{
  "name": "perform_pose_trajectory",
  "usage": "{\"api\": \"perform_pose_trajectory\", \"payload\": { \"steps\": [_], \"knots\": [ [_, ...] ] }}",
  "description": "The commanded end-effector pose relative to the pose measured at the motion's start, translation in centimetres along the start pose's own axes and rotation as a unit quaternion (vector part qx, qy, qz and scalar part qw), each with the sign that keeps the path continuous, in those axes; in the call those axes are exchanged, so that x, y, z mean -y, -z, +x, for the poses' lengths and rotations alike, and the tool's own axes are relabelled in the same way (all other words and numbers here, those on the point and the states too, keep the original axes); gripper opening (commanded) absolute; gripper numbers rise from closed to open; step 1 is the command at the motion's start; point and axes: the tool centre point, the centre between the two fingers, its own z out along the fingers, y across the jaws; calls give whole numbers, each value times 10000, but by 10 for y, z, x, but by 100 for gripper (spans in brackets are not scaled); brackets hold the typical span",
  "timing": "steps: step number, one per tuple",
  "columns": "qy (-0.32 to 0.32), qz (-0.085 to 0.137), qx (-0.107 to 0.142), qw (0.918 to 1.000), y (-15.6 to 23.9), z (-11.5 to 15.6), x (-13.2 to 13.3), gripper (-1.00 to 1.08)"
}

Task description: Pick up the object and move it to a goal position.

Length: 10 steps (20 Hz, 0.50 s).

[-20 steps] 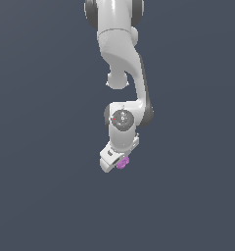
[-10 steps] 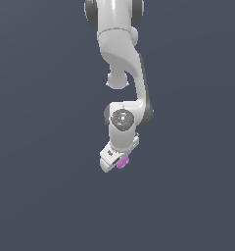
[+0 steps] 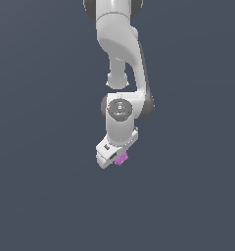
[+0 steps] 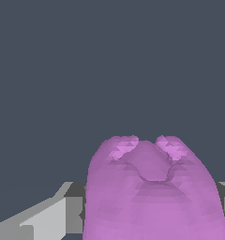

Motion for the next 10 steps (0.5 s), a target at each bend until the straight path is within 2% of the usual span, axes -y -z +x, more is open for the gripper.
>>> {"api": "perform_pose_trajectory", "payload": {
  "steps": [1, 10],
  "knots": [
    [-1, -6, -5, 10000, 20, -3, -3, -100],
    [2, -6, -4, 10000, 120, -20, -15, -100]
  ]
}}
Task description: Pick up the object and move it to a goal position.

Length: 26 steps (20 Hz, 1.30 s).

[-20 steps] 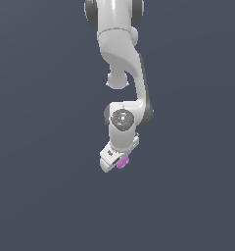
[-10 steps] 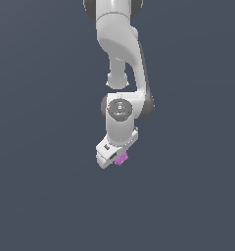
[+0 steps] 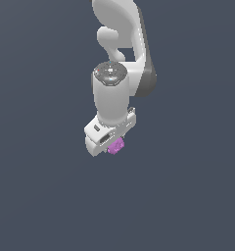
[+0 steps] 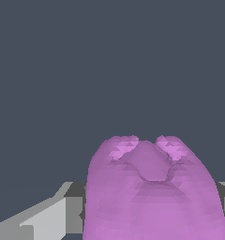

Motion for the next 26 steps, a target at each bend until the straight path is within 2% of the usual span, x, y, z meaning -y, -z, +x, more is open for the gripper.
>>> {"api": "perform_pose_trajectory", "payload": {
  "steps": [1, 17, 26],
  "knots": [
    [2, 2, -3, 10000, 30, -5, -3, -100],
    [4, 4, -5, 10000, 210, -34, -28, -100],
    [-2, 3, -5, 10000, 279, -43, -40, -100]
  ]
}}
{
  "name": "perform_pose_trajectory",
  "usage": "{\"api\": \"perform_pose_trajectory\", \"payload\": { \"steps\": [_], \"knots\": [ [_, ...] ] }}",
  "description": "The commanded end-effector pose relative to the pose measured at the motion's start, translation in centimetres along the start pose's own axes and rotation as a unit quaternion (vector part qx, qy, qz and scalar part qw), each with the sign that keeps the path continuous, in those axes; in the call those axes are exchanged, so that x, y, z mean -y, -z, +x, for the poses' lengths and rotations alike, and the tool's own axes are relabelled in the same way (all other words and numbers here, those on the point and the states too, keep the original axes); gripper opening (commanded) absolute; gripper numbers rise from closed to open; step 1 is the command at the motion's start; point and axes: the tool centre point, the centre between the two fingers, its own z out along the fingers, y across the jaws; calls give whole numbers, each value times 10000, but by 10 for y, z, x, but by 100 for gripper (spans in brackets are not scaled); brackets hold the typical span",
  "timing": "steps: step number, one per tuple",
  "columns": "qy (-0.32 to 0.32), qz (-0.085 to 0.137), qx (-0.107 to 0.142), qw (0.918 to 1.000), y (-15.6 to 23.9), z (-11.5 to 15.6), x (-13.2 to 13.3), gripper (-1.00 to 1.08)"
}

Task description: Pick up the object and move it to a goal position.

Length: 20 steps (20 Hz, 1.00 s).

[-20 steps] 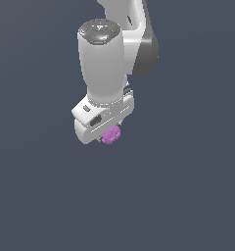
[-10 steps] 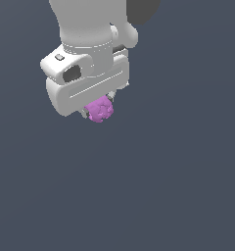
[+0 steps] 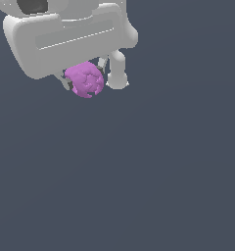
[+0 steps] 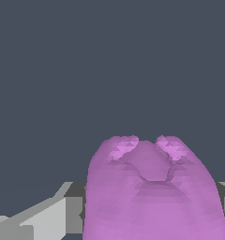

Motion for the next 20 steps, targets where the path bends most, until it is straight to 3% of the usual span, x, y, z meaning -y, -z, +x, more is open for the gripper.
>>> {"api": "perform_pose_trajectory", "payload": {
  "steps": [1, 9, 20],
  "knots": [
    [0, 4, 4, 10000, 16, -2, -3, -100],
    [-2, 3, 5, 10000, 45, -5, -9, -100],
    [-2, 3, 5, 10000, 56, -6, -11, -100]
  ]
}}
